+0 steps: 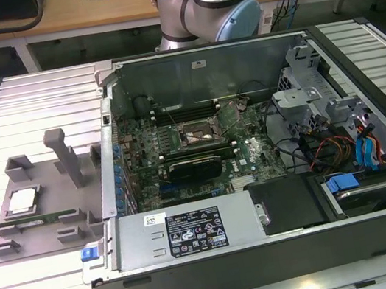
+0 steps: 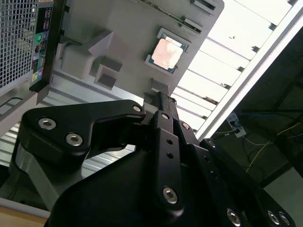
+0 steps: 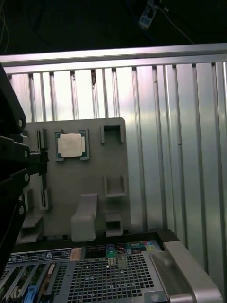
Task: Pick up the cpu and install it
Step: 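Reach for the cpu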
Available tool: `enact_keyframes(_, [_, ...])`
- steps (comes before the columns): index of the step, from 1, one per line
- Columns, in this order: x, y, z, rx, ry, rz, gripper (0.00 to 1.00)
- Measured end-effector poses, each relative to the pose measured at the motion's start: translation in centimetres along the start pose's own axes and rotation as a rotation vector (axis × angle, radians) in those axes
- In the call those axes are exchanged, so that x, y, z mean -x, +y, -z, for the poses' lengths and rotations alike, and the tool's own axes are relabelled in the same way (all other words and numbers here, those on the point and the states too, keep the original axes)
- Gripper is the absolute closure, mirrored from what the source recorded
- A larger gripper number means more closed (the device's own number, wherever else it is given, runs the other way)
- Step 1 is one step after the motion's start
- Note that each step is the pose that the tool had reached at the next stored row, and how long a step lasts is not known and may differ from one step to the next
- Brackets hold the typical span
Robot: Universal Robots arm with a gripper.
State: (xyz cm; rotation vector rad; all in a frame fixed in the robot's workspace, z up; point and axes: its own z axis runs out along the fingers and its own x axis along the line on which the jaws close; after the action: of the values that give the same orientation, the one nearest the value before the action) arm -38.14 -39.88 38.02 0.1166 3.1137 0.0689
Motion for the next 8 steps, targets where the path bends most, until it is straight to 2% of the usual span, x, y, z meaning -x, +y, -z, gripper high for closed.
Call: enact_keyframes(8, [-1.11, -0.09, -0.05, 0.0, 0.0, 0.0, 0.89])
